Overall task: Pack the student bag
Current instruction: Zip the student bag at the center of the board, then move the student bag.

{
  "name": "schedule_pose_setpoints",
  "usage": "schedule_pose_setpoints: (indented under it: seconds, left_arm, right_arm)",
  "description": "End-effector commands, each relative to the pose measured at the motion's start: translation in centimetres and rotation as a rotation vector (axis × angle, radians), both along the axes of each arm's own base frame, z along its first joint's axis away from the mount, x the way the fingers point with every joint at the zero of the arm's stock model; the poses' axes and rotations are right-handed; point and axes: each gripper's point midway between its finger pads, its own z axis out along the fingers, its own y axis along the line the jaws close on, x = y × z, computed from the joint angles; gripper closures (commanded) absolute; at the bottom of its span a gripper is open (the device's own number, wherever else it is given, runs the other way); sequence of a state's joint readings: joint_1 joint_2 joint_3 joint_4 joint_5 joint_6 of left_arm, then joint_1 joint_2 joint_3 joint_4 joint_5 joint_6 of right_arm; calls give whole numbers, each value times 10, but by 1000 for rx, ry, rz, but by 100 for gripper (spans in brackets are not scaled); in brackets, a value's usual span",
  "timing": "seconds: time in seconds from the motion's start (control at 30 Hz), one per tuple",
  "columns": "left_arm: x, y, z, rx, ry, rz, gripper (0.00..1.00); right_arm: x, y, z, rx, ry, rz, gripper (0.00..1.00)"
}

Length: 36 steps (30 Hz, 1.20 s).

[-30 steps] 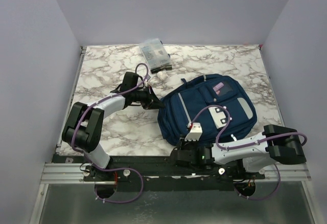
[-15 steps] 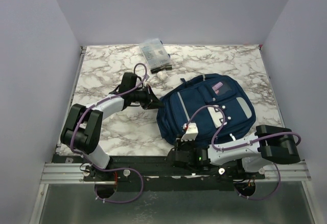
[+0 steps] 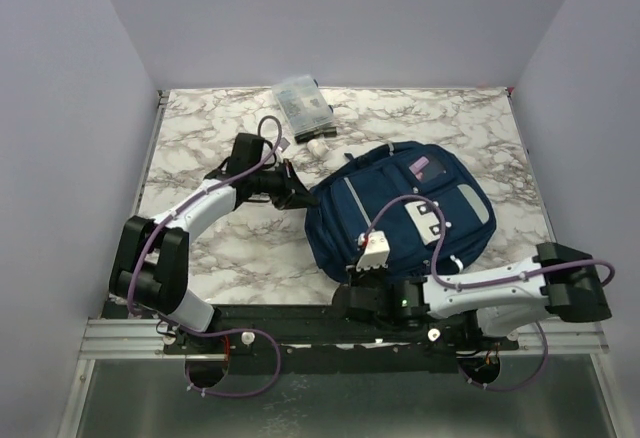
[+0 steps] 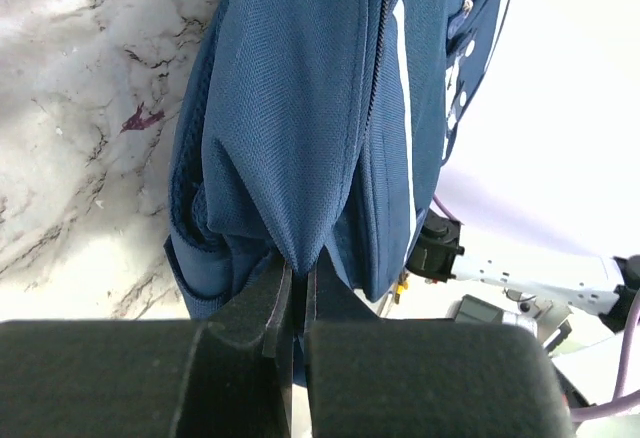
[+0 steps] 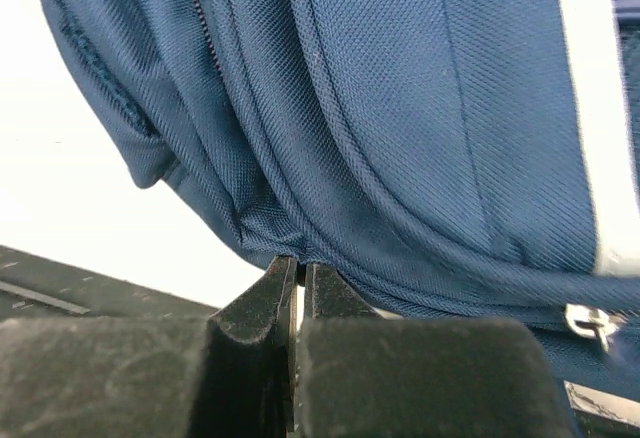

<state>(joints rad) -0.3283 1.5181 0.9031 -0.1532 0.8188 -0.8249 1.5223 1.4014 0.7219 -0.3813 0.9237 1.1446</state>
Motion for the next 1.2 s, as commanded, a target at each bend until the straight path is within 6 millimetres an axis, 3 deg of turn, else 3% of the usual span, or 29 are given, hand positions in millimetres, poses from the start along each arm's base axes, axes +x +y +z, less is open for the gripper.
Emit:
schedule_pose_setpoints:
  seconds: [0.0,0.27,0.43,0.67,0.8,0.9,1.03,1.17]
  left_arm:
    - [16,14,78,-36,-160,-8,100]
    - [45,49,114,47,-243,64,100]
    - [60,68,131,50,-265,119,100]
    - [66,72,146,34,-274,126,100]
    - [64,70,146,19,-259,113,100]
    - [57,64,141,13,-244,91,100]
    - [35,47,127,12,-211,34,100]
    - [5,9,105,13,-180,-71,100]
  right_arm:
    - [-8,-9,29,30,44,75,100]
    - [-29,-32,46,79,162,118,99]
    - [-39,-47,33,49,228,129,99]
    - [-26,-132,3,-104,219,-265,99]
    - [-6,-152,-7,-63,188,-393,99]
    - [12,-144,-16,-40,223,-401,99]
    - [21,-142,14,-51,177,-388,69]
    - [27,-132,67,6,114,-281,55]
